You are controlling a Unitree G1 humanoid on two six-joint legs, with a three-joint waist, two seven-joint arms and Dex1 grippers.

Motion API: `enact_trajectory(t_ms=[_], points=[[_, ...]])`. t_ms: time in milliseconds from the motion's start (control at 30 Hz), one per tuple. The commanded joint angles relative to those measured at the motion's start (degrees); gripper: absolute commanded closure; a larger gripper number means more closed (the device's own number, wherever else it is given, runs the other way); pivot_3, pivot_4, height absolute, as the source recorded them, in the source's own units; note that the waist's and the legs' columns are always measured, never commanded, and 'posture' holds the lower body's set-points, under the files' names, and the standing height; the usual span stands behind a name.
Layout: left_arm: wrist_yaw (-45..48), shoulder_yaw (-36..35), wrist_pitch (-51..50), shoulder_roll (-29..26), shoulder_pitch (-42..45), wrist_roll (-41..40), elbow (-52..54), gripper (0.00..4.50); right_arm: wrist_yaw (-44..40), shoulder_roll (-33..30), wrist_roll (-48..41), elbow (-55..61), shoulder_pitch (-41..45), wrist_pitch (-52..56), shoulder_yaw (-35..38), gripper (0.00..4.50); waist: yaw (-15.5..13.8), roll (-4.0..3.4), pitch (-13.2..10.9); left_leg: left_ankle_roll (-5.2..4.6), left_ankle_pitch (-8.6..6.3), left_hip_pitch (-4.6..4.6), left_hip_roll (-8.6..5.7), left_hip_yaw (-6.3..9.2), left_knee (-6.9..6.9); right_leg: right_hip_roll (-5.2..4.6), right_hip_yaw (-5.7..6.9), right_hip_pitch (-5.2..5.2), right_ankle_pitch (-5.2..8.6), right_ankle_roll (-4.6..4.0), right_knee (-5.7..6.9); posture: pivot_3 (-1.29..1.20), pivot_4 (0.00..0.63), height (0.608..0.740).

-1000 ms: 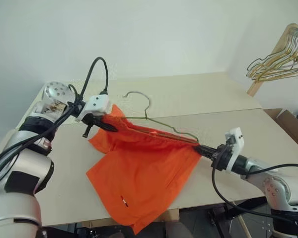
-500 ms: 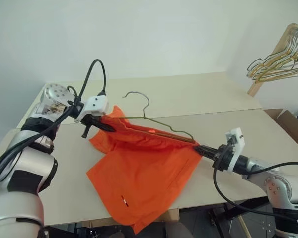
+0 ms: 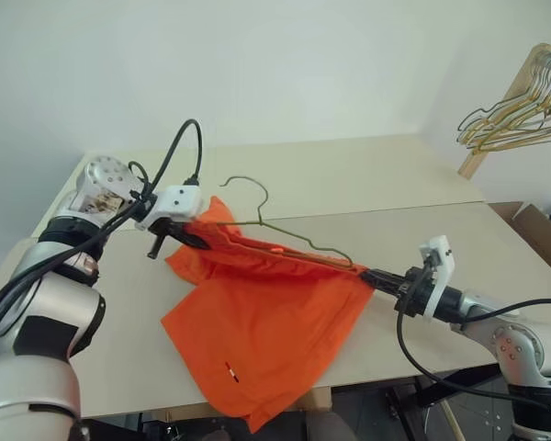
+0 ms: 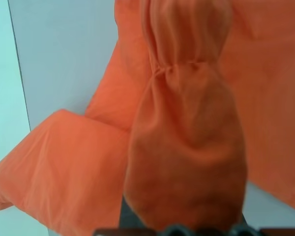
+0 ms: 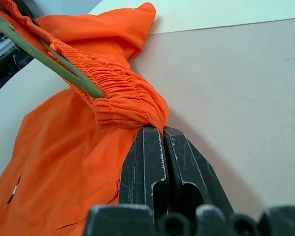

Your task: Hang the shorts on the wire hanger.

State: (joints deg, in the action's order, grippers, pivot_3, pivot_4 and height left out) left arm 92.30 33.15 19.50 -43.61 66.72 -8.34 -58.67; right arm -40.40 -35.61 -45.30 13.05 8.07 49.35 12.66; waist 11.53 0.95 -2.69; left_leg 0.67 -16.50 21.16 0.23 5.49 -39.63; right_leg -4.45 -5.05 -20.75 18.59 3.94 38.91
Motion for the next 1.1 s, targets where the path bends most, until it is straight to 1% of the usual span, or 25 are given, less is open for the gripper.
enact_trajectory(t_ms=[33,167,267,400,533,600,667,900,1100], points=[[0.2,-2.9,0.4,-1.8,1.2,1.3,-2.7,4.5,0.8,-2.4,0.7,-0.3,-0.2,-0.2,3.4,4.47,0.0,0.0,0.0,0.0,0.0,0.0,0.0,0.0,0.0,0.0,0.0,0.0,0.0,0.0,0.0,-0.16,0.0,0.74],[0.2,-4.2,-1.5,-1.3,0.9,-2.4,-2.1,4.5,0.5,-2.5,0.8,-0.2,-0.5,-0.1,3.0,4.47,0.0,0.0,0.0,0.0,0.0,0.0,0.0,0.0,0.0,0.0,0.0,0.0,0.0,0.0,-0.01,-0.16,0.0,0.74],[0.2,-1.8,-2.8,-2.3,0.1,-5.2,0.5,4.5,0.4,-2.5,0.8,-0.5,-0.5,-0.2,2.8,4.47,0.0,0.0,0.0,0.0,0.0,0.0,0.0,0.0,0.0,0.0,0.0,0.0,0.0,0.0,0.0,-0.16,0.0,0.74],[0.2,0.8,-0.8,-3.5,-0.6,-5.1,0.8,4.5,0.2,-2.7,0.8,-0.9,-0.3,-0.3,2.6,4.47,0.0,0.0,0.0,-0.01,0.0,0.0,0.0,0.0,0.0,0.0,-0.01,0.0,0.0,0.0,0.0,-0.16,0.0,0.74],[0.2,1.5,-0.2,-3.8,-0.3,-5.1,0.3,4.5,0.0,-2.9,0.8,-0.9,-0.3,-0.1,2.7,4.47,-0.1,0.0,0.0,-0.01,0.0,0.0,0.0,0.01,0.0,0.0,0.0,0.0,0.0,0.0,0.0,-0.16,0.0,0.74],[0.2,1.8,1.4,-3.9,-0.1,-3.3,-0.6,4.5,0.0,-2.9,0.8,-1.0,-0.2,-0.1,2.7,4.47,-0.3,0.0,0.0,-0.01,0.0,0.0,0.0,0.01,0.0,0.0,0.0,0.0,0.0,0.0,0.0,-0.16,0.0,0.74],[0.2,2.2,2.3,-4.1,-0.3,-3.1,-1.0,4.5,-0.1,-2.9,0.8,-1.0,-0.2,-0.2,2.7,4.47,-0.4,0.0,0.0,-0.01,0.0,0.0,0.0,0.01,0.0,0.0,0.0,0.0,0.0,0.0,-0.01,-0.16,0.0,0.74],[0.2,2.4,2.6,-3.9,-0.3,-4.8,-0.7,4.5,-0.1,-2.8,0.8,-0.9,-0.3,-0.1,2.4,4.47,-0.8,0.0,0.0,-0.01,0.0,0.0,0.0,0.0,0.0,0.0,0.0,0.0,0.0,0.0,-0.01,-0.15,0.0,0.74],[0.2,4.3,2.6,-4.8,-1.3,-8.2,1.9,4.5,-0.2,-2.9,0.7,-1.0,-0.2,0.0,2.2,4.47,-1.2,0.0,0.0,-0.01,0.0,0.0,0.0,0.0,0.0,0.0,0.0,0.0,0.0,0.0,-0.01,-0.15,0.0,0.74]])
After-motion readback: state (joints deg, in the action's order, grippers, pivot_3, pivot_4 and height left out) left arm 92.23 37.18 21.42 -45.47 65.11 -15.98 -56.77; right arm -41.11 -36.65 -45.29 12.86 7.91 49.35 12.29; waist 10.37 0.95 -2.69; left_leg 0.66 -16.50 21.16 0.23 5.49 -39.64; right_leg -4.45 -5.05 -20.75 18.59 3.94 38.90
